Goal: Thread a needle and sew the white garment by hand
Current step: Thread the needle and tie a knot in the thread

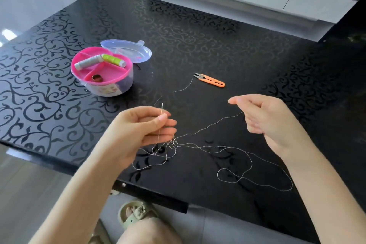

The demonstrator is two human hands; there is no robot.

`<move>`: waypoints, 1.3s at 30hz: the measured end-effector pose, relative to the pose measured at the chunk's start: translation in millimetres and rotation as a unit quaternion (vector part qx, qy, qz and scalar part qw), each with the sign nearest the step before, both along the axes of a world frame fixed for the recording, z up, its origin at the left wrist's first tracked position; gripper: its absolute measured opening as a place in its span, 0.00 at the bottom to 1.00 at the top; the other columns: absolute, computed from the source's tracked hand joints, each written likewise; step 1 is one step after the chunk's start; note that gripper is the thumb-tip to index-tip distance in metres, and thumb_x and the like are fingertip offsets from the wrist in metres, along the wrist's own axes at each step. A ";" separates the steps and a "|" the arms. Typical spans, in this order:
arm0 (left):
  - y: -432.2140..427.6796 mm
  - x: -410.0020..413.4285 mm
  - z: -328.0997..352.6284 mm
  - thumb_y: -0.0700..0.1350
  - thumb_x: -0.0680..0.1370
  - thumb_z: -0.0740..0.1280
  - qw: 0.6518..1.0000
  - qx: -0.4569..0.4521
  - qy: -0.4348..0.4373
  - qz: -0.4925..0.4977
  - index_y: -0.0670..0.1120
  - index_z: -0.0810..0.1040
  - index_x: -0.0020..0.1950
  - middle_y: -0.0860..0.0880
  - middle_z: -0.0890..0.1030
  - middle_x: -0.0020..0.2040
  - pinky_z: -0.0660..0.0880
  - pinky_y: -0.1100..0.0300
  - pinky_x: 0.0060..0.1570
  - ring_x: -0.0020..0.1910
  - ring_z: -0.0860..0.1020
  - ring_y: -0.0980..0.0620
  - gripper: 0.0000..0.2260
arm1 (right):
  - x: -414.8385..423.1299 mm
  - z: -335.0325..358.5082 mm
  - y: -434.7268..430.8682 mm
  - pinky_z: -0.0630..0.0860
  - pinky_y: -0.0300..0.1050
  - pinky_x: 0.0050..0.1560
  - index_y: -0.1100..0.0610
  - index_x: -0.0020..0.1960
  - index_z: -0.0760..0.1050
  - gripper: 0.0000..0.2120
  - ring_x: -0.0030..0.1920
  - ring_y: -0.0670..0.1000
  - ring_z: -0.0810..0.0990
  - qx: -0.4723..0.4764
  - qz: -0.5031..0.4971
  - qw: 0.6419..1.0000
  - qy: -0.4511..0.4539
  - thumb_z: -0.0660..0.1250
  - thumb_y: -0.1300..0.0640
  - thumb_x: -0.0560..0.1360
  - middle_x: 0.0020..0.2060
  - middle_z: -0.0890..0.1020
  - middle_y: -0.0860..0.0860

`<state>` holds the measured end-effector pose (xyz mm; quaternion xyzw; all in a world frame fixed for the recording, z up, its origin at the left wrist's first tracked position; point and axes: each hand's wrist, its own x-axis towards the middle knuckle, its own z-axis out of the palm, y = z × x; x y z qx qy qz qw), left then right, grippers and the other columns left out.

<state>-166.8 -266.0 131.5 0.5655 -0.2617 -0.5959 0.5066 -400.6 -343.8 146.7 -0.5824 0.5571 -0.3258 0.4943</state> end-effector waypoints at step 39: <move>-4.8 -2.5 -27.7 0.39 0.77 0.67 0.991 -0.040 -0.074 0.106 0.41 0.79 0.42 0.50 0.79 0.29 0.77 0.67 0.30 0.26 0.78 0.58 0.05 | -69.7 -28.4 4.5 0.72 0.40 0.47 0.49 0.52 0.80 0.07 0.43 0.45 0.77 -0.127 0.028 0.903 0.409 0.67 0.55 0.76 0.44 0.80 0.45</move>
